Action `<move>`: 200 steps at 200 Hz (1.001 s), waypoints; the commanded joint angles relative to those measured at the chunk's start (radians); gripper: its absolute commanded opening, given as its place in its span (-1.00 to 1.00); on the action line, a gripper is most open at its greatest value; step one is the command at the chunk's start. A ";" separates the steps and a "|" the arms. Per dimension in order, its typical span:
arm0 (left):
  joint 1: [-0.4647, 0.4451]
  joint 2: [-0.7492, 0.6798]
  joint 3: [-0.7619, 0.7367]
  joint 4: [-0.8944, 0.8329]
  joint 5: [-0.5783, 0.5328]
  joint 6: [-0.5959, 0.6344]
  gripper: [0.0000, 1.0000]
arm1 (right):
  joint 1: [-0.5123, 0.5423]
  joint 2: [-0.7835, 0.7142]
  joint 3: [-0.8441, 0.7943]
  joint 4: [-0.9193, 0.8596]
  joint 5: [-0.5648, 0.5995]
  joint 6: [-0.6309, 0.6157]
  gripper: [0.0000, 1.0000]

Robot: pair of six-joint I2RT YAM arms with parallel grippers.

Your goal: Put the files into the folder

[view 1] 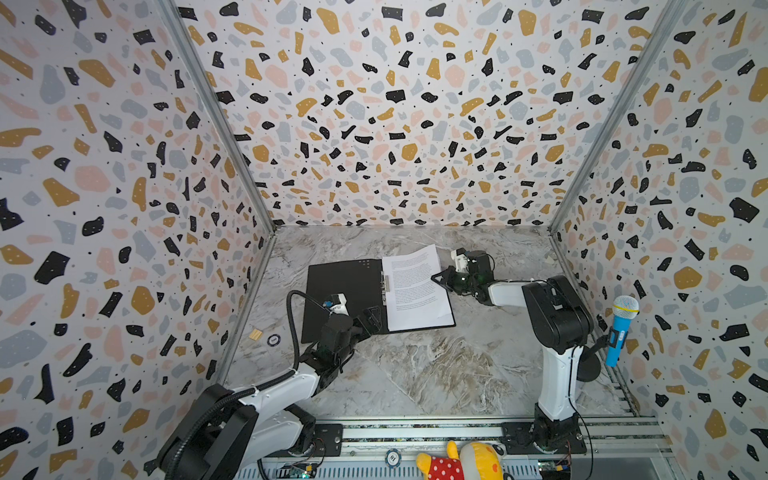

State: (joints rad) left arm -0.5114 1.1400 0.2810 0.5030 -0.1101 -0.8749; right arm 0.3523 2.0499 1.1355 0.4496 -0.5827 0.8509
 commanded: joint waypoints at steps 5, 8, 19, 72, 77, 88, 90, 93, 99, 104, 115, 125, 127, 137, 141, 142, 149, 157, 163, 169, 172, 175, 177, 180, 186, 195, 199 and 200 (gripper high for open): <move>0.007 -0.006 -0.017 0.052 0.006 0.005 0.99 | 0.005 -0.012 0.008 -0.007 0.003 -0.019 -1.00; 0.006 -0.008 -0.017 0.052 0.006 0.005 0.99 | 0.005 -0.014 0.007 -0.006 0.003 -0.021 -1.00; 0.007 -0.006 -0.019 0.055 0.005 0.005 0.99 | 0.005 -0.019 0.003 -0.009 0.007 -0.026 -1.00; 0.006 -0.008 -0.020 0.057 0.009 0.002 0.99 | 0.004 -0.030 0.000 -0.017 0.007 -0.033 -1.00; 0.007 -0.008 -0.020 0.057 0.009 0.002 0.99 | 0.004 -0.031 0.000 -0.018 0.007 -0.035 -1.00; 0.006 -0.008 -0.020 0.057 0.009 0.001 0.99 | 0.003 -0.035 -0.001 -0.022 0.007 -0.038 -1.00; 0.007 -0.010 -0.020 0.058 0.009 0.001 0.99 | 0.003 -0.037 -0.002 -0.022 0.007 -0.039 -1.00; 0.007 -0.009 -0.021 0.058 0.009 0.001 0.99 | 0.002 -0.038 -0.002 -0.023 0.007 -0.040 -1.00; 0.007 -0.009 -0.022 0.058 0.009 0.001 0.99 | 0.002 -0.039 -0.003 -0.024 0.007 -0.040 -1.00; 0.007 -0.008 -0.022 0.058 0.009 -0.001 0.99 | 0.003 -0.043 -0.006 -0.024 0.007 -0.041 -1.00; 0.007 -0.008 -0.022 0.060 0.010 -0.001 0.99 | -0.001 -0.046 -0.009 -0.023 0.007 -0.043 -1.00; 0.007 -0.008 -0.022 0.060 0.012 -0.003 0.99 | -0.004 -0.050 -0.012 -0.023 0.007 -0.045 -1.00; 0.007 -0.008 -0.022 0.060 0.012 -0.003 0.99 | -0.005 -0.050 -0.013 -0.024 0.007 -0.045 -1.00; 0.007 -0.008 -0.022 0.063 0.012 -0.003 0.99 | -0.007 -0.053 -0.015 -0.024 0.007 -0.046 -1.00; 0.007 -0.008 -0.022 0.063 0.013 -0.003 0.99 | -0.008 -0.054 -0.015 -0.025 0.007 -0.047 -1.00; 0.007 -0.008 -0.022 0.063 0.013 -0.003 0.99 | -0.007 -0.054 -0.015 -0.025 0.007 -0.048 -1.00; 0.007 -0.006 -0.022 0.064 0.013 -0.003 0.99 | -0.008 -0.053 -0.016 -0.026 0.007 -0.049 -1.00; 0.007 -0.006 -0.022 0.066 0.015 -0.003 0.99 | -0.009 -0.054 -0.016 -0.026 0.007 -0.049 -1.00; 0.007 -0.005 -0.022 0.066 0.015 -0.003 0.99 | -0.009 -0.053 -0.017 -0.027 0.005 -0.049 -1.00; 0.007 -0.004 -0.022 0.067 0.016 -0.003 0.99 | -0.009 -0.054 -0.017 -0.027 0.007 -0.049 -1.00; 0.007 -0.003 -0.022 0.068 0.016 -0.003 0.99 | -0.009 -0.054 -0.018 -0.026 0.007 -0.050 -1.00; 0.007 -0.003 -0.022 0.067 0.016 -0.003 0.99 | -0.009 -0.054 -0.019 -0.026 0.007 -0.049 -1.00; 0.007 -0.003 -0.022 0.068 0.016 -0.003 0.99 | -0.009 -0.054 -0.020 -0.026 0.007 -0.049 -1.00; 0.007 -0.003 -0.022 0.067 0.017 -0.003 0.99 | -0.009 -0.053 -0.020 -0.027 0.007 -0.049 -1.00; 0.007 -0.003 -0.022 0.066 0.018 -0.003 0.99 | -0.009 -0.054 -0.022 -0.025 0.007 -0.049 -1.00; 0.007 -0.003 -0.022 0.066 0.018 -0.003 0.99 | -0.009 -0.053 -0.022 -0.025 0.009 -0.048 -1.00; 0.007 -0.003 -0.022 0.066 0.018 -0.003 0.99 | -0.009 -0.053 -0.022 -0.025 0.009 -0.049 -1.00; 0.007 -0.003 -0.022 0.065 0.018 -0.003 0.99 | -0.009 -0.052 -0.022 -0.026 0.009 -0.048 -1.00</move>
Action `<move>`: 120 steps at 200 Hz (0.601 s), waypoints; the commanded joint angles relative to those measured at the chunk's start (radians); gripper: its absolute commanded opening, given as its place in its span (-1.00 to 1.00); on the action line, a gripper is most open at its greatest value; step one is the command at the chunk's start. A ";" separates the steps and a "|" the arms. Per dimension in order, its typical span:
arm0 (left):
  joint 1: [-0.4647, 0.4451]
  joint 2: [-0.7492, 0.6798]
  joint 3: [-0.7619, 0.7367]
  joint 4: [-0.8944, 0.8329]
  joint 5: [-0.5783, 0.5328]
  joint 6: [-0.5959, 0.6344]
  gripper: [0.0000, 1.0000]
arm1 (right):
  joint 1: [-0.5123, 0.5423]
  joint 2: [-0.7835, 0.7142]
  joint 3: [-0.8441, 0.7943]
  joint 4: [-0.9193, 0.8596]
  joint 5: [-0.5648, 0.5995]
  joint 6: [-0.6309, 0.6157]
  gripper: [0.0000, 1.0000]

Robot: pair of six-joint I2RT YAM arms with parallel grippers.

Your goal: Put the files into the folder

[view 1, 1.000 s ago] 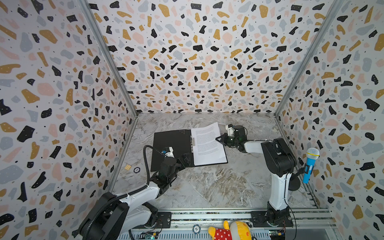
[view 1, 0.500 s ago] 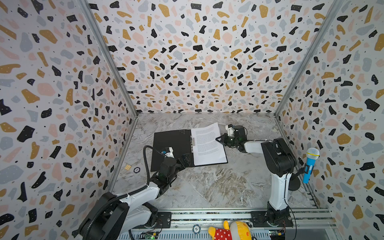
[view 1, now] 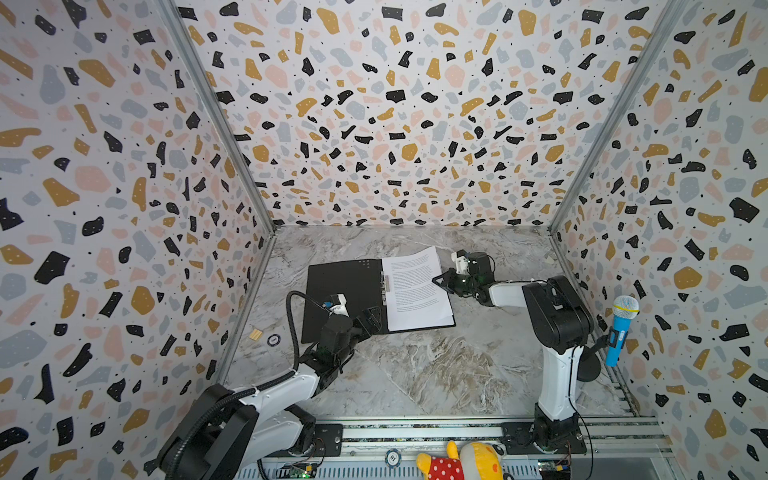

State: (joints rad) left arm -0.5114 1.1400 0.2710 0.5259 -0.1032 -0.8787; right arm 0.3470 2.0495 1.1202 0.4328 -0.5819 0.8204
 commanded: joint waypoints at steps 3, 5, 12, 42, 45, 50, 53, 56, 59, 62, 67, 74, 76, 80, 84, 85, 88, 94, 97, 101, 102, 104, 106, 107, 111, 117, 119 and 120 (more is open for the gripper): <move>0.007 -0.003 -0.012 0.043 0.011 0.001 0.99 | -0.003 -0.052 -0.006 -0.010 0.008 -0.019 -1.00; 0.007 -0.003 -0.012 0.043 0.011 0.001 0.99 | -0.003 -0.050 -0.006 -0.010 0.007 -0.018 -1.00; 0.007 -0.003 -0.012 0.043 0.010 0.001 0.99 | -0.004 -0.050 -0.007 -0.012 0.006 -0.017 -0.97; 0.007 -0.001 -0.012 0.045 0.011 0.001 0.99 | -0.004 -0.050 -0.007 -0.015 0.008 -0.014 -0.82; 0.007 0.000 -0.012 0.045 0.010 0.001 0.99 | -0.005 -0.050 -0.007 -0.015 0.008 -0.014 -0.80; 0.007 0.000 -0.012 0.045 0.011 0.001 0.99 | -0.003 -0.052 -0.007 -0.015 0.010 -0.013 -0.76; 0.007 0.001 -0.012 0.045 0.011 0.001 0.99 | -0.003 -0.052 -0.007 -0.017 0.011 -0.013 -0.75; 0.007 0.001 -0.012 0.044 0.011 0.001 0.99 | -0.003 -0.052 -0.007 -0.019 0.012 -0.013 -0.73; 0.007 0.002 -0.012 0.045 0.011 0.001 0.99 | -0.004 -0.053 -0.007 -0.020 0.014 -0.014 -0.71; 0.006 0.001 -0.012 0.045 0.011 0.001 0.99 | -0.003 -0.052 -0.007 -0.020 0.014 -0.014 -0.68; 0.007 0.002 -0.012 0.045 0.013 0.001 0.99 | -0.003 -0.056 -0.007 -0.024 0.016 -0.015 -0.60; 0.007 0.003 -0.012 0.046 0.014 0.001 0.99 | -0.003 -0.058 -0.007 -0.030 0.019 -0.018 -0.48; 0.007 0.003 -0.012 0.045 0.014 0.001 0.99 | -0.003 -0.059 -0.007 -0.031 0.020 -0.019 -0.41; 0.006 0.003 -0.012 0.046 0.014 0.001 0.99 | -0.003 -0.062 -0.005 -0.037 0.022 -0.021 -0.34; 0.007 0.003 -0.012 0.046 0.014 0.001 0.99 | -0.003 -0.063 -0.004 -0.044 0.025 -0.024 -0.25; 0.007 0.003 -0.012 0.046 0.014 0.000 0.99 | -0.003 -0.064 -0.004 -0.046 0.025 -0.025 -0.23; 0.007 0.003 -0.012 0.046 0.014 0.001 0.99 | -0.004 -0.065 -0.002 -0.051 0.027 -0.029 -0.18; 0.007 0.003 -0.012 0.046 0.014 0.001 0.99 | -0.003 -0.069 0.001 -0.062 0.032 -0.033 -0.14; 0.007 0.003 -0.012 0.046 0.014 0.001 0.99 | -0.003 -0.070 0.001 -0.068 0.033 -0.036 -0.13; 0.007 0.003 -0.012 0.048 0.014 0.001 0.99 | -0.003 -0.073 0.003 -0.074 0.035 -0.039 -0.11; 0.007 0.003 -0.012 0.048 0.014 0.001 0.99 | -0.003 -0.073 0.003 -0.076 0.035 -0.040 -0.10; 0.007 0.004 -0.013 0.048 0.015 0.001 0.99 | -0.003 -0.074 0.004 -0.078 0.036 -0.042 -0.09; 0.007 0.005 -0.013 0.048 0.016 0.001 0.99 | -0.003 -0.075 0.004 -0.082 0.038 -0.042 -0.07; 0.007 0.004 -0.013 0.048 0.016 0.000 0.99 | -0.003 -0.076 0.004 -0.082 0.039 -0.044 -0.07; 0.007 0.005 -0.013 0.049 0.016 0.001 0.99 | -0.004 -0.077 0.006 -0.088 0.042 -0.046 -0.03; 0.007 0.006 -0.013 0.050 0.016 0.001 0.99 | -0.005 -0.080 0.008 -0.100 0.046 -0.049 0.02; 0.007 0.006 -0.014 0.051 0.016 0.001 0.99 | -0.005 -0.081 0.009 -0.103 0.046 -0.050 0.03; 0.007 0.006 -0.014 0.051 0.016 0.000 0.99 | -0.005 -0.082 0.010 -0.104 0.047 -0.051 0.04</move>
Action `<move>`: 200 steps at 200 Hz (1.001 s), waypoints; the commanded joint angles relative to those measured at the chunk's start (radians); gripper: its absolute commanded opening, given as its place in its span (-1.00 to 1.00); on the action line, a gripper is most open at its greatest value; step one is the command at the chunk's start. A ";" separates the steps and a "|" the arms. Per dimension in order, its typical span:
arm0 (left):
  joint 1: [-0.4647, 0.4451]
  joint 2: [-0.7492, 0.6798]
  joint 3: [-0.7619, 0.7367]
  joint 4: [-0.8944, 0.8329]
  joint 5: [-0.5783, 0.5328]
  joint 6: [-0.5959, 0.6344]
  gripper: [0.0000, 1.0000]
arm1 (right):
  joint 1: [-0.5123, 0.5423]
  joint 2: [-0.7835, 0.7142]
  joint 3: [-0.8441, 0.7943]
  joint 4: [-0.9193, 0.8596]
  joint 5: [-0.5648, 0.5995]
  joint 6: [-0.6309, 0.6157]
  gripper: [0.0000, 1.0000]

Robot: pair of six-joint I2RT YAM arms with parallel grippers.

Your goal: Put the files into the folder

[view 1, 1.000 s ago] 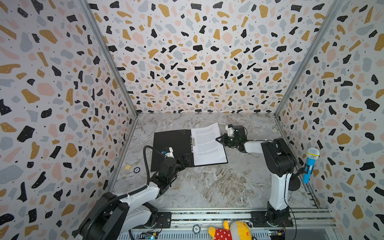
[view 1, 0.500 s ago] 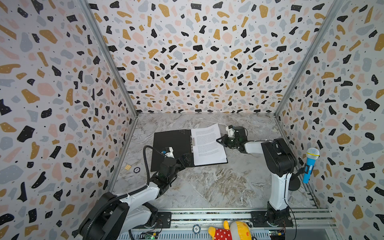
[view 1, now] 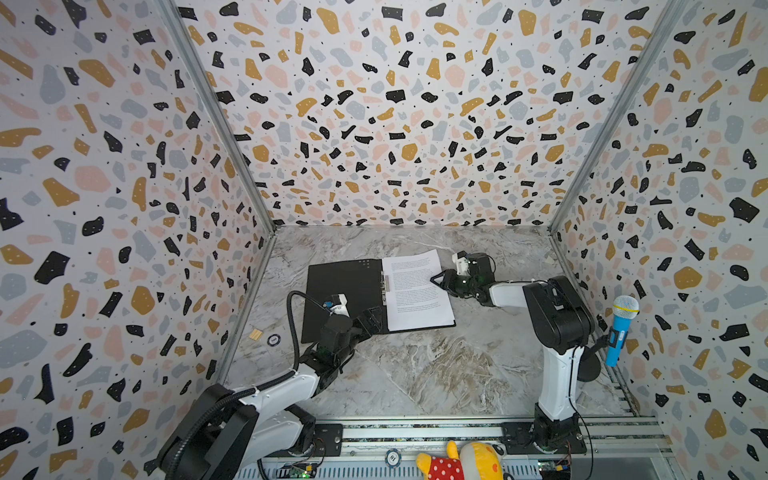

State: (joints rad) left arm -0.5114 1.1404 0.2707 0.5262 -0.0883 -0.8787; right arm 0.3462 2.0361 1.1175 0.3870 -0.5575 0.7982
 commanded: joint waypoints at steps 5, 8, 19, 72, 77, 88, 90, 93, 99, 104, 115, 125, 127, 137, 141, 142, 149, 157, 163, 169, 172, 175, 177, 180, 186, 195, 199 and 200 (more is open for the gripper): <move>0.007 0.006 -0.014 0.050 0.002 0.001 0.99 | -0.004 -0.070 0.016 -0.065 0.024 -0.032 0.08; 0.007 0.006 -0.013 0.051 0.002 0.001 0.99 | -0.004 -0.072 0.018 -0.071 0.026 -0.036 0.11; 0.008 0.007 -0.014 0.053 0.004 0.000 0.99 | -0.005 -0.075 0.028 -0.098 0.035 -0.051 0.19; 0.008 0.014 -0.009 0.055 0.002 0.000 0.99 | -0.031 -0.118 0.039 -0.207 0.097 -0.146 0.52; 0.007 0.016 -0.008 0.057 0.004 0.001 0.99 | -0.036 -0.124 0.034 -0.210 0.100 -0.152 0.53; 0.008 0.024 0.000 0.060 0.007 0.001 0.99 | -0.050 -0.138 0.019 -0.209 0.103 -0.159 0.54; 0.008 0.025 0.002 0.060 0.008 0.001 0.99 | -0.052 -0.140 0.015 -0.209 0.105 -0.161 0.55; 0.007 0.029 0.004 0.061 0.010 0.001 0.99 | -0.056 -0.144 0.010 -0.209 0.105 -0.162 0.55; 0.008 0.035 0.012 0.061 0.013 0.001 0.99 | -0.062 -0.151 0.000 -0.206 0.106 -0.165 0.55; 0.008 0.042 0.019 0.060 0.016 0.003 0.99 | -0.066 -0.157 -0.008 -0.204 0.107 -0.171 0.56; 0.009 0.059 0.036 0.061 0.024 0.014 0.99 | -0.076 -0.170 -0.027 -0.200 0.107 -0.180 0.57; 0.012 0.082 0.051 0.068 0.036 0.024 0.99 | -0.082 -0.180 -0.042 -0.200 0.108 -0.190 0.57; 0.013 0.086 0.054 0.070 0.039 0.026 0.99 | -0.083 -0.181 -0.045 -0.200 0.108 -0.192 0.57; 0.020 0.113 0.070 0.085 0.062 0.034 0.99 | -0.088 -0.190 -0.062 -0.199 0.111 -0.201 0.57; 0.023 0.126 0.077 0.093 0.073 0.037 0.99 | -0.090 -0.195 -0.069 -0.197 0.112 -0.204 0.57; 0.023 0.129 0.079 0.093 0.076 0.038 0.99 | -0.091 -0.195 -0.071 -0.196 0.112 -0.205 0.57; 0.029 0.151 0.094 0.103 0.091 0.045 0.99 | -0.094 -0.203 -0.084 -0.191 0.113 -0.211 0.57; 0.035 0.178 0.115 0.109 0.107 0.059 0.99 | -0.098 -0.209 -0.098 -0.183 0.112 -0.215 0.57; 0.037 0.198 0.133 0.110 0.116 0.073 0.99 | -0.100 -0.214 -0.107 -0.177 0.109 -0.219 0.57; 0.040 0.220 0.153 0.110 0.123 0.091 0.99 | -0.104 -0.216 -0.114 -0.171 0.106 -0.222 0.57; 0.041 0.232 0.162 0.110 0.127 0.098 0.99 | -0.105 -0.216 -0.118 -0.169 0.104 -0.223 0.57; 0.044 0.244 0.174 0.110 0.132 0.106 0.99 | -0.106 -0.218 -0.121 -0.165 0.102 -0.223 0.57; 0.045 0.253 0.182 0.110 0.137 0.112 0.99 | -0.107 -0.218 -0.123 -0.164 0.101 -0.224 0.57; 0.047 0.265 0.192 0.110 0.143 0.120 0.99 | -0.108 -0.218 -0.125 -0.163 0.099 -0.224 0.57; 0.053 0.293 0.215 0.110 0.157 0.134 0.99 | -0.111 -0.221 -0.131 -0.159 0.093 -0.226 0.57; 0.062 0.334 0.250 0.101 0.174 0.148 0.99 | -0.116 -0.221 -0.139 -0.153 0.086 -0.227 0.57; 0.067 0.352 0.263 0.099 0.181 0.151 0.99 | -0.118 -0.221 -0.143 -0.151 0.085 -0.226 0.57; 0.067 0.358 0.265 0.099 0.182 0.152 0.99 | -0.118 -0.221 -0.143 -0.151 0.085 -0.227 0.57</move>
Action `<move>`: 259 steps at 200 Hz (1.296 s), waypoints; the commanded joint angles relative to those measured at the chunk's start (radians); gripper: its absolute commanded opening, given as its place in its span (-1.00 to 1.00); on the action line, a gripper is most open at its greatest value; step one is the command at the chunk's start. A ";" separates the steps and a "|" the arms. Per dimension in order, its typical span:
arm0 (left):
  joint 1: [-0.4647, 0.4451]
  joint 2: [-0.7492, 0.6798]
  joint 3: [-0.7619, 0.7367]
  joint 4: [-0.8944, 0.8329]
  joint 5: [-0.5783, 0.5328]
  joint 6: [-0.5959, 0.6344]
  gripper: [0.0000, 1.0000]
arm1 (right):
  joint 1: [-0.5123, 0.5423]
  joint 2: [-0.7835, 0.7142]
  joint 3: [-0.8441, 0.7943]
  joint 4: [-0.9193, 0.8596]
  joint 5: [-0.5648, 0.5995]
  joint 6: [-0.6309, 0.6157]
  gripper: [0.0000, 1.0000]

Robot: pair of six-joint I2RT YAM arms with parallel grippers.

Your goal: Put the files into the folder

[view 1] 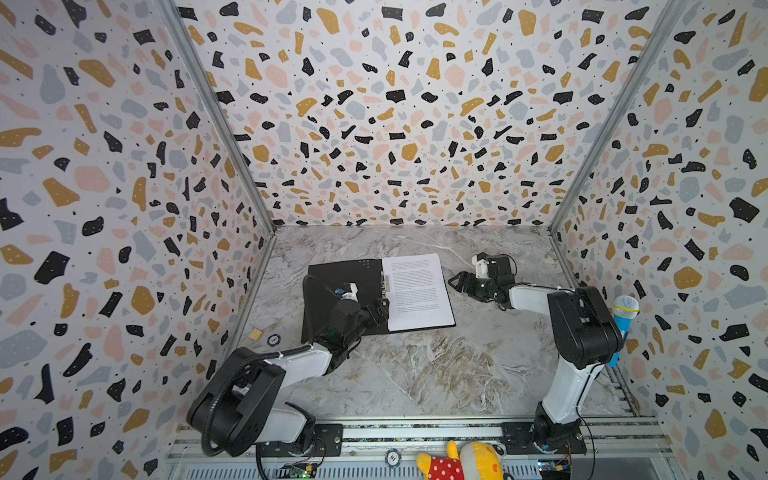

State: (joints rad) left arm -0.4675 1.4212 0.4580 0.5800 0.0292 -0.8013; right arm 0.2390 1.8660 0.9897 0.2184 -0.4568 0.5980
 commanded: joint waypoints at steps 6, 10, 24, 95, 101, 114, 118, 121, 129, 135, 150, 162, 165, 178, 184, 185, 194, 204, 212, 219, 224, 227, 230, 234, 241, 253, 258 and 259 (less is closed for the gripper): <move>0.031 0.105 0.093 0.050 0.078 0.077 0.99 | -0.013 -0.052 -0.021 0.019 -0.019 -0.028 0.57; 0.036 0.122 0.102 0.058 0.088 0.077 0.99 | -0.016 -0.053 -0.025 0.021 -0.019 -0.030 0.57; 0.054 0.178 0.121 0.086 0.119 0.072 0.99 | -0.023 -0.057 -0.040 0.029 -0.023 -0.032 0.57; 0.089 0.346 0.217 0.205 0.233 0.057 0.99 | -0.055 -0.072 -0.103 0.073 -0.043 -0.030 0.57; 0.091 0.355 0.229 0.202 0.241 0.061 0.99 | -0.056 -0.071 -0.107 0.074 -0.044 -0.030 0.57; 0.095 0.378 0.255 0.192 0.252 0.067 0.99 | -0.058 -0.069 -0.111 0.079 -0.045 -0.030 0.58; 0.096 0.386 0.261 0.192 0.256 0.067 0.99 | -0.058 -0.067 -0.113 0.080 -0.046 -0.030 0.58; 0.098 0.392 0.266 0.192 0.259 0.068 0.99 | -0.059 -0.067 -0.113 0.080 -0.047 -0.030 0.58; 0.100 0.407 0.276 0.194 0.265 0.068 0.99 | -0.060 -0.065 -0.114 0.082 -0.048 -0.030 0.58; 0.103 0.418 0.283 0.196 0.271 0.068 0.99 | -0.059 -0.063 -0.114 0.083 -0.048 -0.030 0.57; 0.107 0.443 0.305 0.201 0.293 0.070 0.99 | -0.061 -0.061 -0.117 0.084 -0.049 -0.029 0.57; 0.109 0.460 0.324 0.192 0.306 0.075 0.99 | -0.063 -0.058 -0.115 0.085 -0.052 -0.031 0.57; 0.109 0.463 0.328 0.189 0.307 0.075 0.99 | -0.065 -0.059 -0.116 0.085 -0.053 -0.032 0.58; 0.108 0.474 0.338 0.185 0.309 0.076 0.99 | -0.067 -0.059 -0.117 0.085 -0.056 -0.032 0.58; 0.108 0.479 0.342 0.188 0.310 0.075 0.99 | -0.070 -0.058 -0.118 0.085 -0.057 -0.031 0.58; 0.108 0.479 0.343 0.188 0.310 0.074 0.99 | -0.071 -0.059 -0.119 0.084 -0.057 -0.032 0.58; 0.108 0.487 0.348 0.188 0.314 0.071 0.99 | -0.075 -0.059 -0.120 0.084 -0.058 -0.032 0.58; 0.107 0.494 0.356 0.189 0.320 0.070 0.99 | -0.079 -0.062 -0.123 0.087 -0.059 -0.032 0.57; 0.109 0.501 0.360 0.192 0.327 0.065 0.99 | -0.081 -0.063 -0.125 0.086 -0.060 -0.032 0.58; 0.108 0.507 0.364 0.197 0.335 0.061 0.99 | -0.084 -0.064 -0.127 0.086 -0.061 -0.032 0.58; 0.108 0.511 0.366 0.202 0.342 0.056 0.99 | -0.087 -0.066 -0.130 0.087 -0.062 -0.031 0.57; 0.108 0.514 0.367 0.205 0.347 0.052 0.99 | -0.088 -0.067 -0.131 0.086 -0.062 -0.031 0.57; 0.108 0.516 0.367 0.211 0.353 0.048 0.99 | -0.089 -0.069 -0.132 0.087 -0.062 -0.031 0.58; 0.108 0.518 0.366 0.218 0.357 0.042 0.99 | -0.091 -0.069 -0.134 0.086 -0.063 -0.033 0.58; 0.107 0.521 0.362 0.230 0.362 0.031 0.99 | -0.094 -0.072 -0.137 0.086 -0.066 -0.033 0.57; 0.107 0.525 0.356 0.250 0.369 0.012 0.99 | -0.100 -0.077 -0.144 0.087 -0.067 -0.035 0.58; 0.107 0.525 0.354 0.255 0.371 0.008 0.99 | -0.102 -0.081 -0.147 0.086 -0.068 -0.035 0.57; 0.105 0.525 0.353 0.256 0.371 0.006 0.99 | -0.102 -0.082 -0.148 0.086 -0.068 -0.035 0.58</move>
State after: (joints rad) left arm -0.3607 1.9297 0.8009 0.7540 0.3561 -0.7643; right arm 0.1501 1.8301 0.8658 0.3218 -0.5209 0.5770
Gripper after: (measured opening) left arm 0.996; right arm 0.787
